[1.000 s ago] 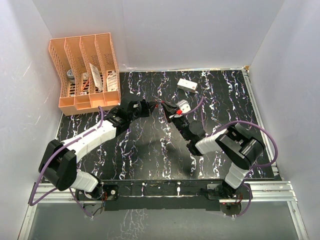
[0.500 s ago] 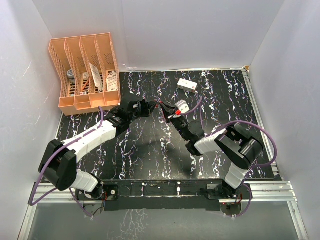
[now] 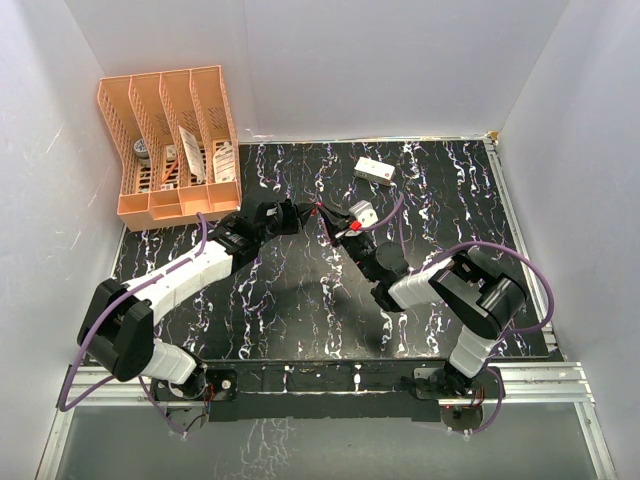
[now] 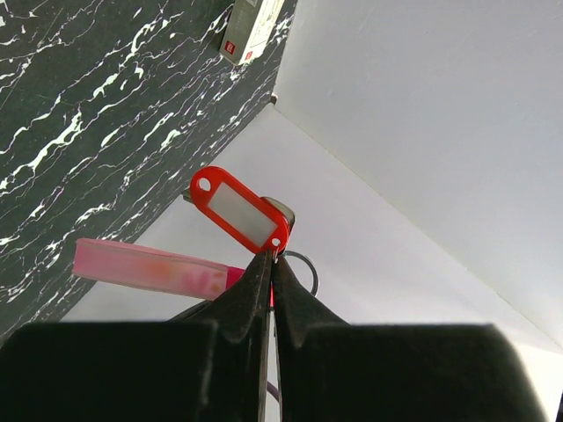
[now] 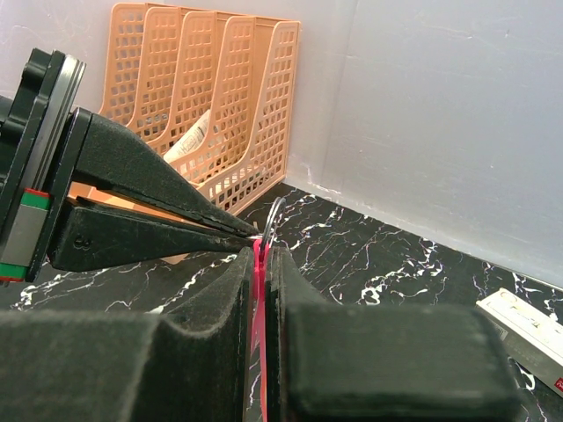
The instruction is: Put the keys on the keyring
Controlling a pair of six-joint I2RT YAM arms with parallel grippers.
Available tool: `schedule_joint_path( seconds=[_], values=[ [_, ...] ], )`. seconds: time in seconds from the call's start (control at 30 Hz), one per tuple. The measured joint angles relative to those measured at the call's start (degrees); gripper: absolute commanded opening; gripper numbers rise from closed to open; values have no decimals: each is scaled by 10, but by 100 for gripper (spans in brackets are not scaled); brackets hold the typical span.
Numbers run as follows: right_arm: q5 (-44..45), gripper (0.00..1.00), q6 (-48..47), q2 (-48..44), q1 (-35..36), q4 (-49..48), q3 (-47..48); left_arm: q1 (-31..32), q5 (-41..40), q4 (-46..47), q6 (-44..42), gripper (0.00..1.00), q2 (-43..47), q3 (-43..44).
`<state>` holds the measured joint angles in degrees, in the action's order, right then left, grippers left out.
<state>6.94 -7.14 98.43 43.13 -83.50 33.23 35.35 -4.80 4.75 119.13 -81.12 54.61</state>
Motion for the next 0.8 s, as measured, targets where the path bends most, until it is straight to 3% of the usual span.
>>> schedule_joint_path(
  seconds=[0.8],
  values=[
    [16, 0, -3, 0, 0, 0, 4, 0, 14, 8, 0, 0, -9, 0]
  ],
)
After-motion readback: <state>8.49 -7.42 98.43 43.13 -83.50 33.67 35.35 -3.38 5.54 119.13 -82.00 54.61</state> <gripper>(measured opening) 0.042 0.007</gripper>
